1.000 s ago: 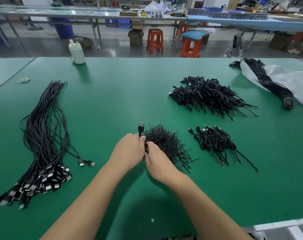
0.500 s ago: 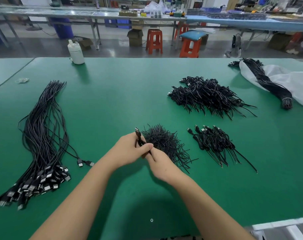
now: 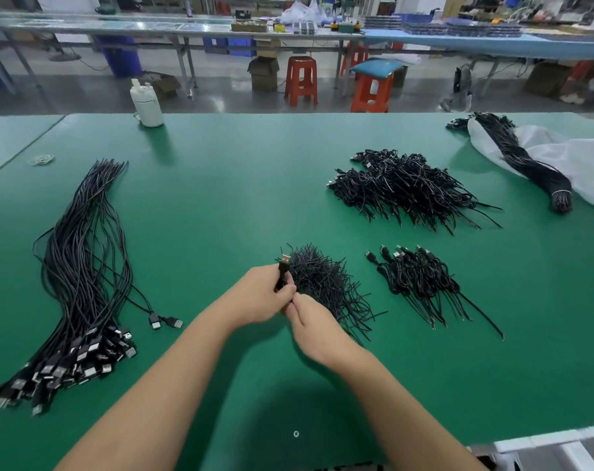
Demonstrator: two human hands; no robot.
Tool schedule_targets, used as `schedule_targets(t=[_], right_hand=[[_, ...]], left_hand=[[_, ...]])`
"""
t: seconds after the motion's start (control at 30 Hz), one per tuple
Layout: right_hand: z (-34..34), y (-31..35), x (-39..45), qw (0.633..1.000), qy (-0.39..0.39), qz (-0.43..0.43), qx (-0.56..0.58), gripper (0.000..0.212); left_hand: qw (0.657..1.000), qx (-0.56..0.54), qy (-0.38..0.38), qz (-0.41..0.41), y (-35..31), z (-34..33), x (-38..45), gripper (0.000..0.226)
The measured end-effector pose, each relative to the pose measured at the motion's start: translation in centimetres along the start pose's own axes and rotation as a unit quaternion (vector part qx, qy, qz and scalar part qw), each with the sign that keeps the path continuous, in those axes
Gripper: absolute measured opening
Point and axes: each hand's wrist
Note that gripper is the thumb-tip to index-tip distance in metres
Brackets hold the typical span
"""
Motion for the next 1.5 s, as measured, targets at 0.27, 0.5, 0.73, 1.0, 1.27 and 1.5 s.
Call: schedule_targets(t=[0.27, 0.5, 0.73, 1.0, 1.27, 1.5], right_hand=[[1.6, -0.2, 0.0, 0.998, -0.041, -0.050, -0.007, 0.025], [3.2, -1.6, 0.4, 0.979, -0.093, -0.132, 0.126, 0.031], [3.0, -3.4, 1.2, 0.934, -0.060, -0.202, 0.289, 0.032], [3.0, -3.7, 1.0, 0.933, -0.051, -0.207, 0.289, 0.029], [2.6, -3.3, 0.7, 0.940, -0.040, -0.202, 0.273, 0.028], [2.5, -3.0, 0.0, 0.959, -0.035, -0.182, 0.216, 0.028]], left_hand=[[0.944, -0.321, -0.069, 0.026, -0.1, -1.5, 0.7, 0.013], [0.965, -0.236, -0.082, 0.080, 1.5, -4.6, -0.1, 0.020], [0.992, 0.102, -0.005, 0.080, 1.1, -7.9, -0.4, 0.052], [0.983, 0.090, -0.080, 0.140, 0.6, -8.8, 0.5, 0.010], [0.976, 0.078, -0.118, 0.168, 0.6, -9.1, 1.1, 0.023], [0.972, 0.080, -0.140, 0.168, 0.5, -8.7, 1.0, 0.016]])
Point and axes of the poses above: each hand's wrist, its own x-axis towards the middle knuckle, its own z-axis out of the back of the hand, y = z × x, and after that the axes turned 15 degrees about -z, right-handed
